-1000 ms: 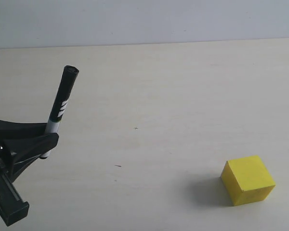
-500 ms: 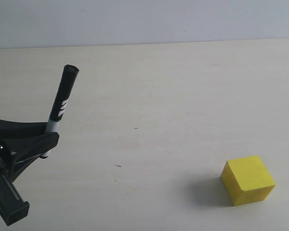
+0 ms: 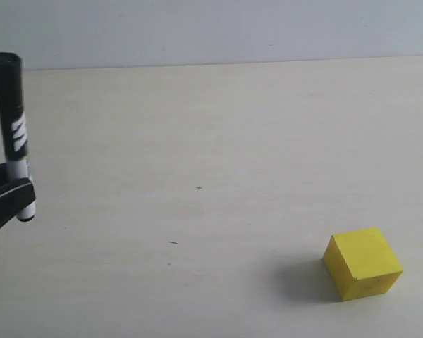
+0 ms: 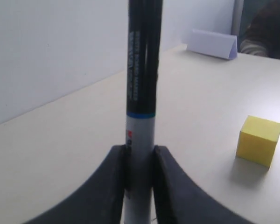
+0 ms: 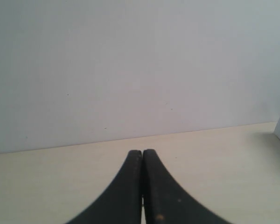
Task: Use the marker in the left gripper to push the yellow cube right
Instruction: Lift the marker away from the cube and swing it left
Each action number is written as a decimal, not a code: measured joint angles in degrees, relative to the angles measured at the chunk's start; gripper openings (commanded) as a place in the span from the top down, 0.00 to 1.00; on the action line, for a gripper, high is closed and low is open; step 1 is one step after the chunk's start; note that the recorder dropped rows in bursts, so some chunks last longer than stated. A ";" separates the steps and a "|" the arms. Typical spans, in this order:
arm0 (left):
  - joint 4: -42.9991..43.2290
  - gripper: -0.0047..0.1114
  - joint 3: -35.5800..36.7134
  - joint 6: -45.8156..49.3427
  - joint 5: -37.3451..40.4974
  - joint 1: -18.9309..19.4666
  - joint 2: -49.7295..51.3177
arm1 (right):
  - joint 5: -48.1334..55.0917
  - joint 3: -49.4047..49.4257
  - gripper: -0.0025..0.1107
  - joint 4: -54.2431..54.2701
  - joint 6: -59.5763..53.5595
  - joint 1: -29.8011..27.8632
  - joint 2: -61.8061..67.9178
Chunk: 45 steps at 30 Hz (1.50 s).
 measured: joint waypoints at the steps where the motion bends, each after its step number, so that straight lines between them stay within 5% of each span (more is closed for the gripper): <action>1: -0.14 0.96 0.84 -0.56 -0.08 0.00 -1.77 | 0.00 0.00 0.98 0.00 0.00 0.00 0.00; 8: -0.36 0.96 6.21 -2.78 -0.71 0.00 -11.10 | 0.00 0.00 0.98 0.00 0.00 0.00 0.00; 45: -0.36 0.96 7.98 -4.31 -2.52 0.00 -11.56 | 0.00 0.00 0.98 0.00 0.00 0.00 0.00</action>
